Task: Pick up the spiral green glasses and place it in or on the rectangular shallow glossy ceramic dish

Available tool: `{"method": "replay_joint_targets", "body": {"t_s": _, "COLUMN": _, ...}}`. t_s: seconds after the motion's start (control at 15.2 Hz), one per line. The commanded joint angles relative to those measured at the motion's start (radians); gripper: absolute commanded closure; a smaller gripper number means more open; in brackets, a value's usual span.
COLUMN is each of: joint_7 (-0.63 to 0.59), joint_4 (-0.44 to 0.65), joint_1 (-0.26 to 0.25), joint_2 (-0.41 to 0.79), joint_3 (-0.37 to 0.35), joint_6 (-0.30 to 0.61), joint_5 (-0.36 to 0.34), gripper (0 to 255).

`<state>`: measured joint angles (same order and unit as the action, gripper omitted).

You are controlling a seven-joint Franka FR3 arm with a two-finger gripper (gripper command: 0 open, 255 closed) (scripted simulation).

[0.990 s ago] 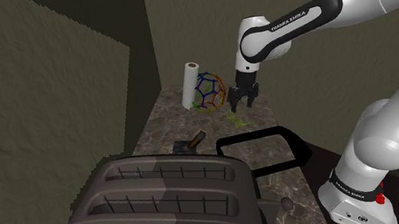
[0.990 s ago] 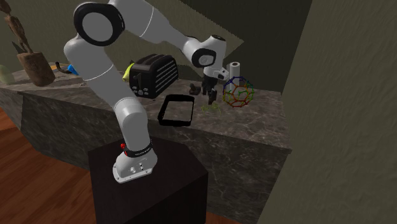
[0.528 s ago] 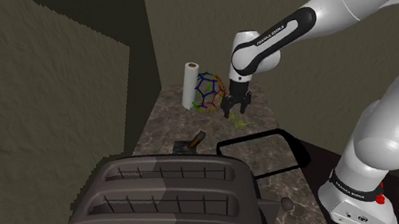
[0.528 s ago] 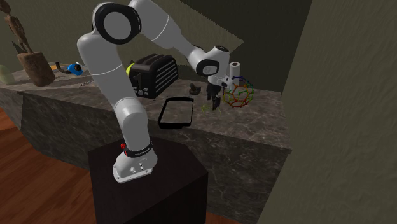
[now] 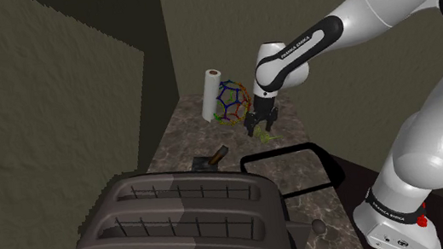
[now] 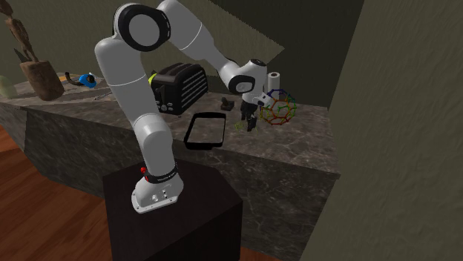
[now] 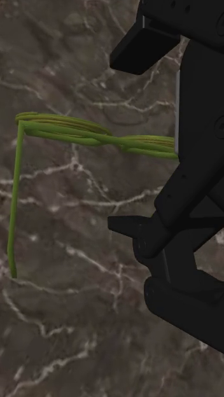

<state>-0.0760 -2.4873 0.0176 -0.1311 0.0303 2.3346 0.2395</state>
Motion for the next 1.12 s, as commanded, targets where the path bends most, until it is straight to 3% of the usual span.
{"method": "replay_joint_targets", "body": {"t_s": 0.0, "joint_7": 0.0, "joint_4": 0.0, "joint_1": 0.0, "joint_2": 0.001, "joint_3": 0.0, "joint_6": 0.001, "joint_5": 0.0, "gripper": 0}}
{"method": "replay_joint_targets", "body": {"t_s": 0.13, "joint_7": 0.0, "joint_4": 0.0, "joint_1": 0.0, "joint_2": 0.001, "joint_3": 0.0, "joint_6": 0.001, "joint_5": 0.0, "gripper": 0}}
{"method": "replay_joint_targets", "body": {"t_s": 0.2, "joint_7": 0.0, "joint_4": 0.0, "joint_1": 0.0, "joint_2": 0.001, "joint_3": 0.0, "joint_6": 0.001, "joint_5": 0.0, "gripper": 255}}
{"method": "replay_joint_targets", "body": {"t_s": 0.79, "joint_7": 0.0, "joint_4": 0.0, "joint_1": 0.0, "joint_2": 0.001, "joint_3": 0.0, "joint_6": 0.001, "joint_5": 0.0, "gripper": 255}}
{"method": "replay_joint_targets", "body": {"t_s": 1.06, "joint_7": -0.016, "joint_4": 0.021, "joint_1": 0.003, "joint_2": -0.037, "joint_3": 0.0, "joint_6": -0.056, "joint_5": -0.014, "gripper": 255}}
